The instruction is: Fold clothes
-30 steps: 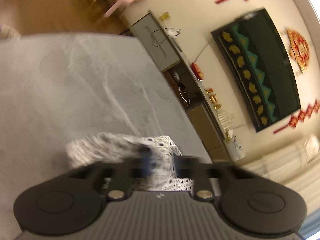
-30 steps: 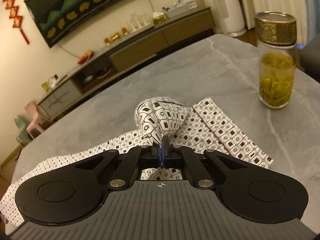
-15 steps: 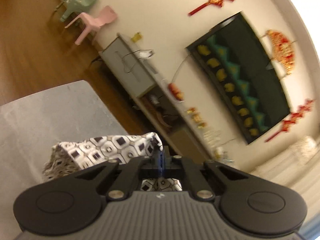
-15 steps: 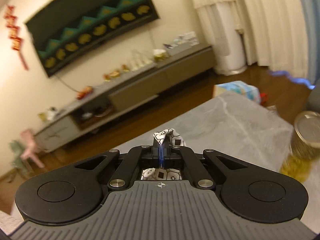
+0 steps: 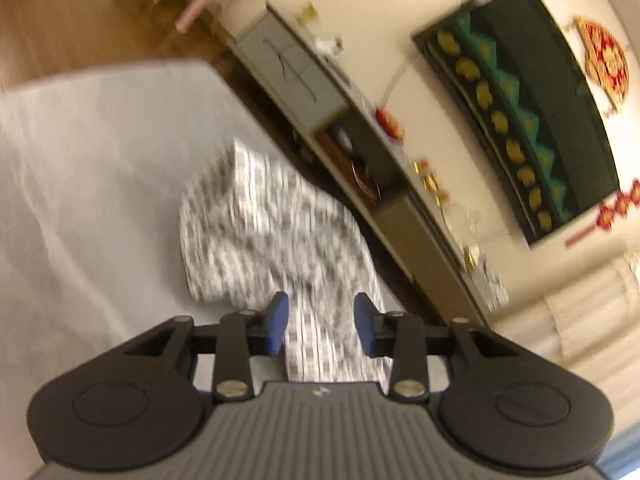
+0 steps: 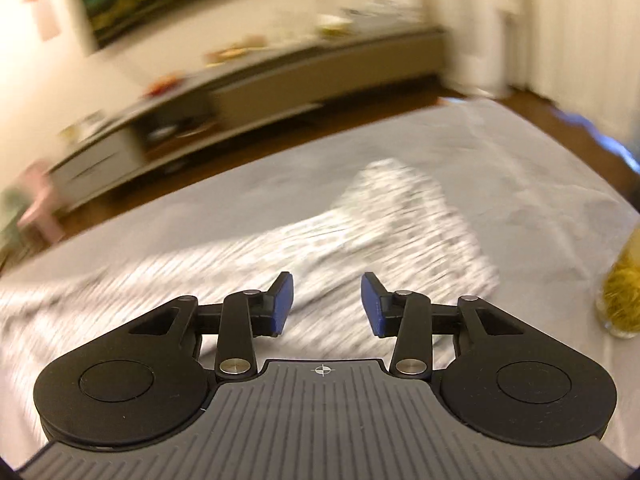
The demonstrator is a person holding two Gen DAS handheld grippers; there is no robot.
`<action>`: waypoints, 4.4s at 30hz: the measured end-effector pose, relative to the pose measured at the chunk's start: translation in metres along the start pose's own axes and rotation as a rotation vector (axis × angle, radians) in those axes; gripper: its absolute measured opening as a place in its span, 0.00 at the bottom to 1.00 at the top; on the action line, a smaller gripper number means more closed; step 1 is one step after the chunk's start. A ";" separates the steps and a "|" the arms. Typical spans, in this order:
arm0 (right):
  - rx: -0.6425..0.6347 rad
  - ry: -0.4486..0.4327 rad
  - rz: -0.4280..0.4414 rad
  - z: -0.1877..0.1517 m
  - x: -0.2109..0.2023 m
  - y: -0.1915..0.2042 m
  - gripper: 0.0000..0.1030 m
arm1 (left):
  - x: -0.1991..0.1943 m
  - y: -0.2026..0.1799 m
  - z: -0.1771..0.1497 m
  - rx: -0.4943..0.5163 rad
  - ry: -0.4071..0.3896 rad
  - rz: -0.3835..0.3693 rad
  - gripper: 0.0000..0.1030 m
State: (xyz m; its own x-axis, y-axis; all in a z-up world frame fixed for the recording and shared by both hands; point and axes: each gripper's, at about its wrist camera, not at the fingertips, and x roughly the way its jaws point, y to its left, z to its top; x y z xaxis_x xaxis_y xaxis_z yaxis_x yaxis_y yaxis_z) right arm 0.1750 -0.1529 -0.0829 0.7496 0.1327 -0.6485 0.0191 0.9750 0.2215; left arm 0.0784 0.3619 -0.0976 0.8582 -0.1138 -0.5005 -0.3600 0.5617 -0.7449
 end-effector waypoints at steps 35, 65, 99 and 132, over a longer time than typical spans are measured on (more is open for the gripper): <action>-1.074 0.132 0.419 0.009 0.124 0.387 0.00 | 0.032 0.017 -0.025 -0.060 0.088 -0.168 0.09; -0.944 0.180 0.008 0.025 0.223 0.421 0.21 | -0.050 0.069 -0.112 -0.213 0.106 -0.054 0.02; -1.041 -0.251 0.120 0.036 0.131 0.602 0.36 | -0.107 0.105 -0.107 -0.303 -0.317 0.273 0.01; -0.224 0.194 -0.131 -0.077 -0.041 -0.020 0.55 | -0.075 0.113 -0.119 -0.181 -0.117 0.284 0.06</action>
State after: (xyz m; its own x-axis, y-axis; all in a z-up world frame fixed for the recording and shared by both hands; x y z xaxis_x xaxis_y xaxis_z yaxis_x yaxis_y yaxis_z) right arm 0.0928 -0.1641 -0.1168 0.6098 0.0137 -0.7925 -0.0546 0.9982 -0.0248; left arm -0.0699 0.3369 -0.1972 0.7468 0.1272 -0.6528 -0.6404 0.4022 -0.6542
